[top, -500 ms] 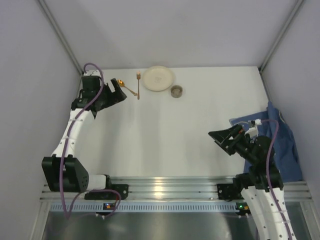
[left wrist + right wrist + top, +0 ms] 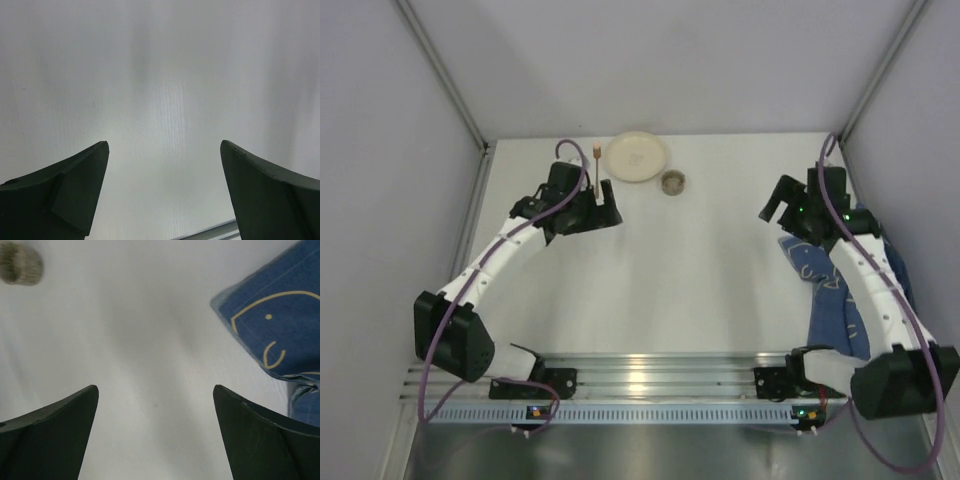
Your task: Set the dinner table for one person
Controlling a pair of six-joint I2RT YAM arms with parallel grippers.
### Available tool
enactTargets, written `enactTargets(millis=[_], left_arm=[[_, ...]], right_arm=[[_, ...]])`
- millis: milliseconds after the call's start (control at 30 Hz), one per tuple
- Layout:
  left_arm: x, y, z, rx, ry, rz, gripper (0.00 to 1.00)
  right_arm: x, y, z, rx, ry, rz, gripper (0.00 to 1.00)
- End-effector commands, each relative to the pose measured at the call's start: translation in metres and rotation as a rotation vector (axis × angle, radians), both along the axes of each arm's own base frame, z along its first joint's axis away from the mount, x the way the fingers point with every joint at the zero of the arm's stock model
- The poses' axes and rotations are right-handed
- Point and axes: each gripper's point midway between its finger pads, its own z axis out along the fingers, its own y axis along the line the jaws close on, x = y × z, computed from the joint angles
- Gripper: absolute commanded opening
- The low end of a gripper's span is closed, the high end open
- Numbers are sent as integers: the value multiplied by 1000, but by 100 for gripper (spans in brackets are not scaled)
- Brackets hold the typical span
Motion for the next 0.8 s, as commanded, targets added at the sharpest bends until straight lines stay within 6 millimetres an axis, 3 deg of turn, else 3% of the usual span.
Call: enactTargets(millis=[0, 200, 333, 633, 733, 767], left_arm=[[-18, -16, -3, 36, 6, -14, 99], [-42, -29, -15, 10, 71, -74, 98], [-52, -21, -8, 24, 47, -78, 98], [-71, -10, -13, 43, 65, -88, 98], [-73, -2, -12, 77, 56, -75, 98], [-74, 1, -13, 87, 55, -69, 98]], right_arm=[[-12, -48, -70, -255, 331, -40, 98], [5, -76, -120, -243, 464, -110, 96], [22, -90, -135, -267, 493, -130, 95], [48, -107, -180, -274, 557, -142, 93], [46, -117, -196, -250, 591, -166, 87], [46, -117, -200, -237, 595, -167, 77]])
